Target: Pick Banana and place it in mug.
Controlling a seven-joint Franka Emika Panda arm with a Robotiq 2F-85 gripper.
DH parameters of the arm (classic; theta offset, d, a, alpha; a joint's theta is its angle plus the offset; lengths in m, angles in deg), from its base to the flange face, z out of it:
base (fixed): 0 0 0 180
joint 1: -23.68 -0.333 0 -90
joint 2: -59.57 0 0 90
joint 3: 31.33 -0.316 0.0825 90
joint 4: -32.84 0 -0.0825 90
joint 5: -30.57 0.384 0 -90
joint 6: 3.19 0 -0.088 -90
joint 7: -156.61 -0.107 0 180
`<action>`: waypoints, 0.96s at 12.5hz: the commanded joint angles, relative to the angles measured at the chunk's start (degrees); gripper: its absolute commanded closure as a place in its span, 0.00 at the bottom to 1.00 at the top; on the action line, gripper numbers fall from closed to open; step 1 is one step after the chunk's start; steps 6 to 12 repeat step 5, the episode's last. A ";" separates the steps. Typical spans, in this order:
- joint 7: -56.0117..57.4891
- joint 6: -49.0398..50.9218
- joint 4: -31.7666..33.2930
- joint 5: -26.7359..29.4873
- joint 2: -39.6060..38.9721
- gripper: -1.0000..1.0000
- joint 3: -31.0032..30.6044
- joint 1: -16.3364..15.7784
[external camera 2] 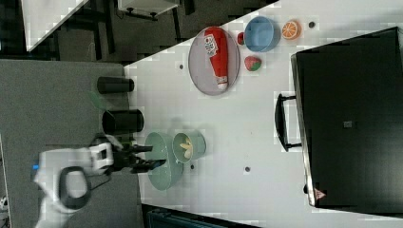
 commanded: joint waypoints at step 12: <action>1.82 19.26 -21.23 0.02 3.02 0.00 17.79 2.93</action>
